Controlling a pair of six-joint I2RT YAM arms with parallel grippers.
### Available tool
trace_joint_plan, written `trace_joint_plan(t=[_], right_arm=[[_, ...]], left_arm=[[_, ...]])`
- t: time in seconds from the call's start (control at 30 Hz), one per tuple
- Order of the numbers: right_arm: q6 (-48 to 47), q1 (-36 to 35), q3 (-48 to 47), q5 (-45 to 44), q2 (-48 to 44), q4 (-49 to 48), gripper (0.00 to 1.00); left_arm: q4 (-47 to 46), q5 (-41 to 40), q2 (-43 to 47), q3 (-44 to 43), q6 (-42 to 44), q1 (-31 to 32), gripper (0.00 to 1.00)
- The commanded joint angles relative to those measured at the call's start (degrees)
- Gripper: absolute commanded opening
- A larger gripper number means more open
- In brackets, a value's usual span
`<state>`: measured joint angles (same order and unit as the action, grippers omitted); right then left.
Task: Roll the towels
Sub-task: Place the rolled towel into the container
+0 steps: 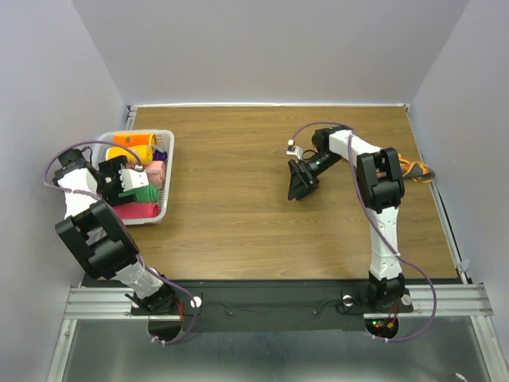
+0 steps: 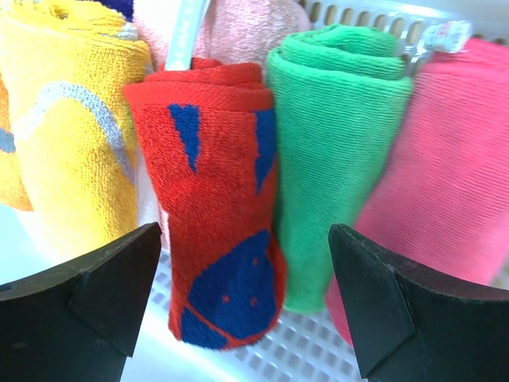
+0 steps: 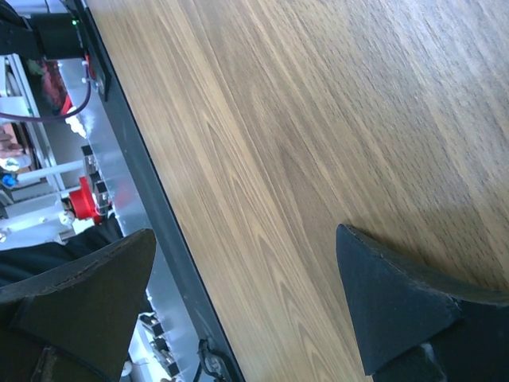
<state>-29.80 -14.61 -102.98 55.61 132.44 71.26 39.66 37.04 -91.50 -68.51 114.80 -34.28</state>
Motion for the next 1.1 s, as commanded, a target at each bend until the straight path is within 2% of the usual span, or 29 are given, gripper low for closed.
trace_joint_plan(t=[0.0,0.03,0.13,0.17,0.2,0.23,0.27,0.3,0.33,0.4,0.47,0.53,0.57,0.6,0.67,0.73,0.8,0.87,1.0,1.07], right_arm=[[-2.54,0.29,0.67,-0.77,-2.98,0.01,1.00],[-2.72,0.29,1.02,-0.86,-3.24,0.01,1.00],[-3.16,0.37,1.55,-1.38,-4.82,-0.07,1.00],[-3.24,0.55,1.64,-1.65,-5.52,-0.07,1.00],[-3.33,0.81,1.73,-1.74,-6.75,-0.07,1.00],[-3.33,1.07,1.73,-1.83,-7.45,-0.07,1.00],[-3.25,1.69,1.73,-1.83,-8.16,-0.16,1.00],[-2.90,2.04,1.73,-1.83,-9.56,-0.07,1.00],[-2.72,2.48,1.64,-2.00,-10.35,-0.16,1.00],[-1.84,3.88,1.82,-2.70,-12.20,-0.42,1.00],[-1.31,5.20,1.99,-2.79,-15.18,-0.42,1.00],[0.00,7.13,2.17,-3.40,-17.30,-0.60,1.00],[0.53,7.75,2.17,-4.02,-19.39,-0.95,1.00],[2.10,8.71,2.43,-4.81,-20.55,-1.65,1.00],[4.22,10.12,4.01,-7.18,-24.22,-4.45,1.00],[7.82,11.09,6.20,-8.68,-26.96,-6.83,1.00],[12.37,12.15,7.87,-11.04,-30.57,-10.78,1.00],[15.46,12.59,11.63,-13.06,-33.20,-15.94,1.00],[23.81,12.77,19.73,-21.32,-38.66,-23.97,1.00],[26.28,12.77,23.50,-25.19,-41.55,-26.25,1.00]], left_arm=[[5.60,-0.21,4.14,-1.98,45.42,-0.70,0.99],[6.30,0.31,4.75,-2.93,45.25,-0.87,0.99],[9.91,4.52,6.68,-8.29,34.31,0.00,0.99],[9.91,5.06,7.39,-9.87,27.91,0.96,0.99],[9.04,4.80,9.05,-11.11,17.14,2.28,0.99],[7.64,4.63,10.19,-12.60,9.81,4.73,0.99],[2.32,4.28,11.51,-12.61,2.95,6.67,0.99],[-1.04,1.57,14.57,-12.35,-11.82,8.60,0.99],[-4.38,-0.71,16.08,-11.13,-18.15,13.40,0.99],[-10.71,-5.90,19.85,-9.81,-27.22,17.30,0.99],[-11.97,-7.06,21.19,-10.67,-40.56,20.73,0.99],[-13.56,-10.31,20.23,-12.95,-50.95,26.00,0.99],[-13.12,-11.36,19.09,-16.27,-60.74,27.59,0.99],[-12.77,-12.94,16.82,-18.04,-65.36,30.30,0.99],[-11.20,-13.48,13.04,-23.23,-77.38,32.69,0.99],[-10.13,-15.67,10.92,-26.92,-83.05,37.52,0.99],[-12.66,-21.70,9.16,-26.77,-90.67,40.68,0.99],[-13.29,-24.89,7.93,-26.41,-93.69,45.61,0.99],[-14.08,-26.13,3.80,-24.83,-102.39,49.75,0.99],[-14.78,-25.17,3.53,-21.33,-105.13,51.50,0.99]])
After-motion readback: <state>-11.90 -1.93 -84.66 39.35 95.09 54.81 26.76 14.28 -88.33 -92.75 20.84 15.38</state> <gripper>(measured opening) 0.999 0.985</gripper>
